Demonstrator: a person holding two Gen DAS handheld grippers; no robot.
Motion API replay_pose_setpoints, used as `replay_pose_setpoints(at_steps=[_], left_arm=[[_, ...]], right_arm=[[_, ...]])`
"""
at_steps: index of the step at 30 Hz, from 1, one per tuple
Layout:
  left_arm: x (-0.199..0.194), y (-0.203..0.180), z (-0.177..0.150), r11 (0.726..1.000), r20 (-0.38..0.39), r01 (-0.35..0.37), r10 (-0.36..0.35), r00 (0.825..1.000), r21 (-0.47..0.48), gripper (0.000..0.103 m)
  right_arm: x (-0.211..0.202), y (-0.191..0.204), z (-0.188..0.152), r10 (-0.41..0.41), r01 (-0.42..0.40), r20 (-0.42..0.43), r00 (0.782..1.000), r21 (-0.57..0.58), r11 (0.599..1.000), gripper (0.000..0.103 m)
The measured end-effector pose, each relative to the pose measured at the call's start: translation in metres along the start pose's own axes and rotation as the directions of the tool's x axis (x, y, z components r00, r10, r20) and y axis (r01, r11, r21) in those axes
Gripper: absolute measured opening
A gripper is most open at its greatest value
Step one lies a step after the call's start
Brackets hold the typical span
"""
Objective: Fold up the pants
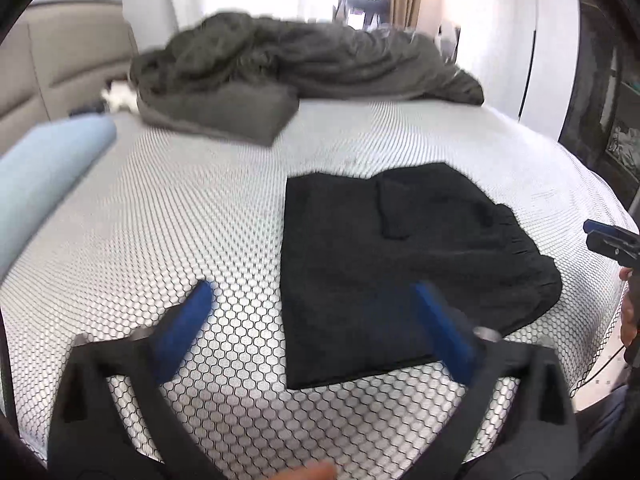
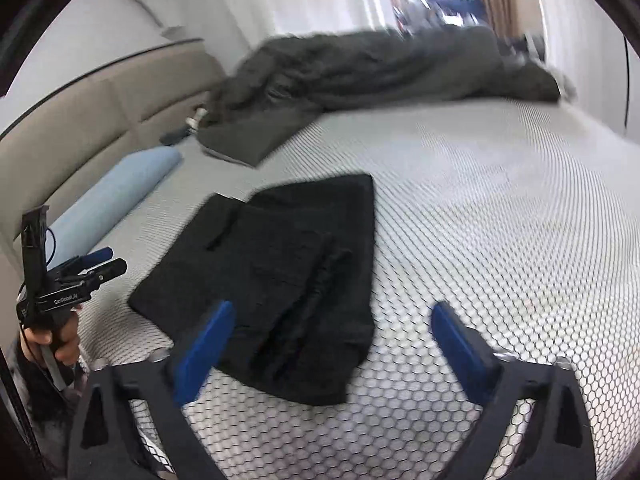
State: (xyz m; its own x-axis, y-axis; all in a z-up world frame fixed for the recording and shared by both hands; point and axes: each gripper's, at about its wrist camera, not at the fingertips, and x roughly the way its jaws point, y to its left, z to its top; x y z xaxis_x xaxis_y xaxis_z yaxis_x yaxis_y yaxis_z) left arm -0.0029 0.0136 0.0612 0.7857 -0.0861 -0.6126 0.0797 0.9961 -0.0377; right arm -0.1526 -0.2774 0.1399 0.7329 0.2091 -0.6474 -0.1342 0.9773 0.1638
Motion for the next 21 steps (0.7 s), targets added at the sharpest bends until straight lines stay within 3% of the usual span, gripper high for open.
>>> replay_pose_setpoints(at_steps=[4, 8, 12, 21], left_arm=[[-0.018, -0.013, -0.012, 1.0, 0.053, -0.009, 0.009, 0.999, 0.004, 0.102], [-0.023, -0.017, -0.022, 0.999, 0.066, 0.009, -0.007, 0.998, -0.033, 0.102], [-0.021, -0.022, -0.03, 1.0, 0.054, 0.004, -0.003, 0.999, -0.011, 0.102], [-0.018, -0.037, -0.043, 1.0, 0.056, 0.015, -0.017, 0.998, 0.025, 0.102]], right_arm=[[-0.014, 0.014, -0.01, 0.019, -0.018, 0.071, 0.997, -0.011, 1.0, 0.103], [-0.02, 0.029, -0.021, 0.009, -0.001, 0.095, 0.995, -0.082, 0.997, 0.103], [-0.021, 0.034, -0.037, 0.001, 0.011, 0.095, 0.995, -0.131, 0.991, 0.103], [-0.022, 0.037, -0.058, 0.011, 0.003, 0.143, 0.99, -0.1, 0.995, 0.103]])
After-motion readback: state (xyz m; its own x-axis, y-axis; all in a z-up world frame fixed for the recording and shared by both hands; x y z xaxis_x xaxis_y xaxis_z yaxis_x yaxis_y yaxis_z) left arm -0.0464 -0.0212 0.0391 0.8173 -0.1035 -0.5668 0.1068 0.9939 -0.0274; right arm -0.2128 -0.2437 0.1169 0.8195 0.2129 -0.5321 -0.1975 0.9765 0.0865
